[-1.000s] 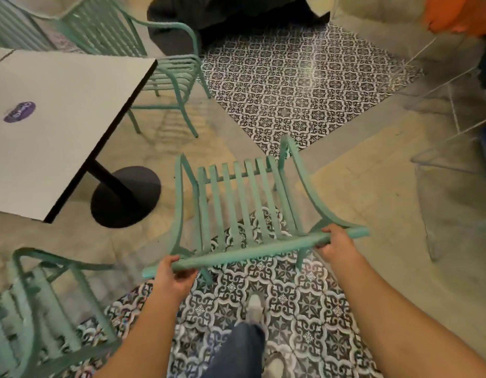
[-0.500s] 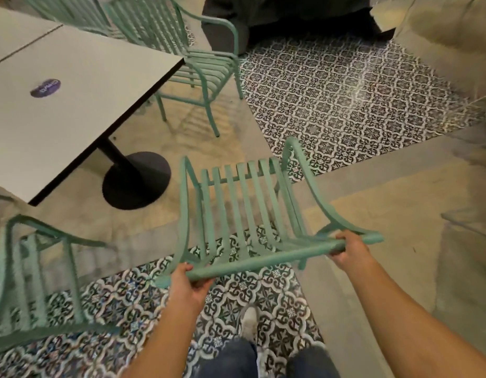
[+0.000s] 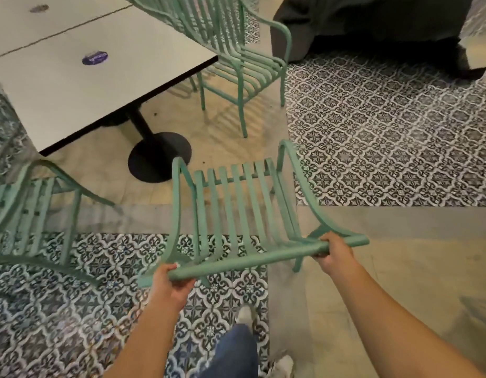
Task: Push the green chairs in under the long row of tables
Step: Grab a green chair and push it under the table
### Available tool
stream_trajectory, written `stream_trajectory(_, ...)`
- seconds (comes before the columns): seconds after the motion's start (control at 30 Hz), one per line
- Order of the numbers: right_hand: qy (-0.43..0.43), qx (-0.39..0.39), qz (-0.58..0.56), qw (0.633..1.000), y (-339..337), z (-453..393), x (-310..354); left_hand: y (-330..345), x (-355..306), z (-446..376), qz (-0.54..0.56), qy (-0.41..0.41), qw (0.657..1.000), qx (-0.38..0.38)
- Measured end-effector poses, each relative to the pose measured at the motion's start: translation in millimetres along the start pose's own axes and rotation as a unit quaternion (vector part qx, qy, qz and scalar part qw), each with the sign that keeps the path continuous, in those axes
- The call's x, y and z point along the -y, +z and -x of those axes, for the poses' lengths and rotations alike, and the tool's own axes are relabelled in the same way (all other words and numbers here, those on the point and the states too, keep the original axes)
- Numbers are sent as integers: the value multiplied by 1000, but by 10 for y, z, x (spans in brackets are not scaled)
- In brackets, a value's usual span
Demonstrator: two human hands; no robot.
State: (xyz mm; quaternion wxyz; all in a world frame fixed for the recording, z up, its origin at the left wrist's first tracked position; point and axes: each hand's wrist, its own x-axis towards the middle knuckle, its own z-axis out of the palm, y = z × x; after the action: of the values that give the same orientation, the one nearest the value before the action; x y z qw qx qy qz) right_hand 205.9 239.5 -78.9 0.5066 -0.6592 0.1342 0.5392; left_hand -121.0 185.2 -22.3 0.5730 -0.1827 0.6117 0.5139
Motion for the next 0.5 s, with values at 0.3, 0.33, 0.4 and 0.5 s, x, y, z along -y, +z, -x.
stream_trajectory(0.3,-2,78,105,991,565,-412,805,448,476,34,126,29,990,-60)
stream_trajectory(0.33,-5,84,112,990,614,-458,875,494,527,55,136,26,989,-56)
stream_trajectory(0.4,-9,105,128,986,801,-560,1021,639,571,104,164,27,985,-56)
stream_trajectory(0.5,6,124,149,981,1059,-630,1111,758,596,118,195,38,976,-85)
